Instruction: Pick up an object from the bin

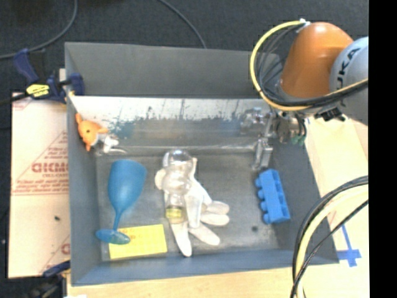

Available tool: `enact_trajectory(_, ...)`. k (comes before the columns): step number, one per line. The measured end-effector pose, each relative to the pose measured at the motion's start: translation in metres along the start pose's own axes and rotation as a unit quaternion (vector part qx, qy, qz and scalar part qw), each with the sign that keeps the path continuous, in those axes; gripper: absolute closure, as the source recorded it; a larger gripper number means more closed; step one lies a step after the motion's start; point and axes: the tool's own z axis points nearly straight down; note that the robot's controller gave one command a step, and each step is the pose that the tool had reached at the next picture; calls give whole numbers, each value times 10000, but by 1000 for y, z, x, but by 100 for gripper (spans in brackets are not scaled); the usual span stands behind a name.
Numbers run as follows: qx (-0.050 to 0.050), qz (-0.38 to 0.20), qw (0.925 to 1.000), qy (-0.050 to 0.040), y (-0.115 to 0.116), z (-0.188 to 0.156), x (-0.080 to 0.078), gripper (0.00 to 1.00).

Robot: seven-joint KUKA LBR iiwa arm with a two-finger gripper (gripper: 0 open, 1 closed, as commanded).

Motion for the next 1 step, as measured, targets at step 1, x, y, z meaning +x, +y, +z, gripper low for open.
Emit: enact_trajectory(1, 8, -14, 10000, -43, 0, -6, -2, 0)
